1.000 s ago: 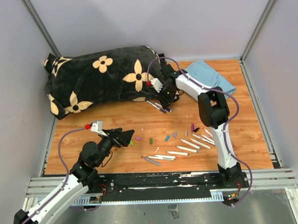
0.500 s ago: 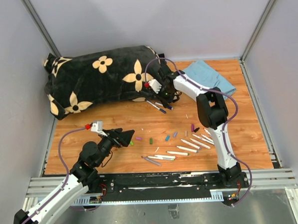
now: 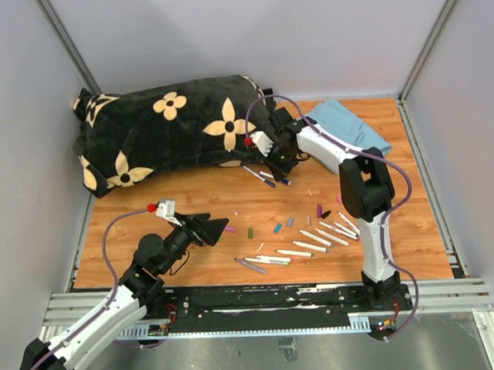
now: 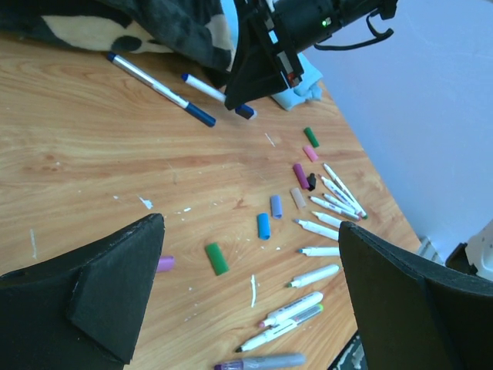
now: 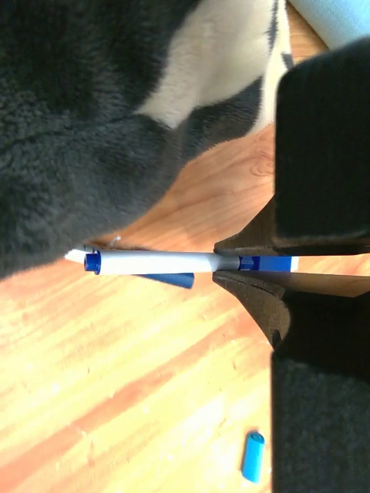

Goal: Open the pen caps
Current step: Pick up the pen from the center of the board.

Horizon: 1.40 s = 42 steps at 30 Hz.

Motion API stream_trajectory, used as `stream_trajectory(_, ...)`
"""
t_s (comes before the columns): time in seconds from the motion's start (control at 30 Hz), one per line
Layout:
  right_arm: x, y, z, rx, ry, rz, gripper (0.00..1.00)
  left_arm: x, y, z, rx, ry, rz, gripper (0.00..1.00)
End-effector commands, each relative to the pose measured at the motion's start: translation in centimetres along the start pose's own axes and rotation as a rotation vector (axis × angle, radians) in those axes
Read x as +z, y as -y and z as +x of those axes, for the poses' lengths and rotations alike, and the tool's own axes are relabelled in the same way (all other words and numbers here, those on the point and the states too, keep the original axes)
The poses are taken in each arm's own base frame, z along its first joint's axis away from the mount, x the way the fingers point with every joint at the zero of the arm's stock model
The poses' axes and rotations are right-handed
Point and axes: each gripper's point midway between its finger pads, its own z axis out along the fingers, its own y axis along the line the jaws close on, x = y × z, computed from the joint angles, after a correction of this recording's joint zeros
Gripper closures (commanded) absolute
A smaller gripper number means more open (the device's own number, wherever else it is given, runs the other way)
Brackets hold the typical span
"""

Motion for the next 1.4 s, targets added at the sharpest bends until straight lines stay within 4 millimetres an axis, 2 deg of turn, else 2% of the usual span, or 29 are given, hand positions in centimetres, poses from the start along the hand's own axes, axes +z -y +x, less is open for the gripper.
stream_trajectory(0.0, -2.4, -1.7, -1.6, -0.009, 0.098, -0.049, 0.99, 0.2, 2.0, -0.5, -0.016, 0.018, 0.102, 0.01)
stream_trajectory(0.33, -5.2, -5.5, -2.7, 0.057, 0.195, -0.213, 0.99, 0.1, 3.3, -1.2, -0.047, 0.053, 0.17, 0.01)
stream_trajectory(0.4, -6.8, -6.4, -3.3, 0.06, 0.233, -0.233, 0.99, 0.1, 3.5, -1.5, -0.052, 0.065, 0.178, 0.01)
stream_trajectory(0.6, -8.4, -9.6, -3.9, 0.119, 0.307, -0.369, 0.99, 0.3, 4.0, -1.9, -0.089, 0.089, 0.203, 0.01)
stream_trajectory(0.93, -9.0, -12.9, -5.4, 0.221, 0.431, -0.582, 0.99, 0.9, 5.2, -1.8, -0.145, 0.069, 0.256, 0.01)
stream_trajectory(1.13, -9.2, -13.8, -5.5, 0.228, 0.457, -0.638, 0.99, 1.3, 4.9, -1.9, -0.17, 0.075, 0.238, 0.01)
stream_trajectory(1.37, -9.6, -14.4, -5.6, 0.227, 0.478, -0.669, 0.99, 2.0, 4.9, -3.1, -0.233, 0.127, 0.216, 0.01)
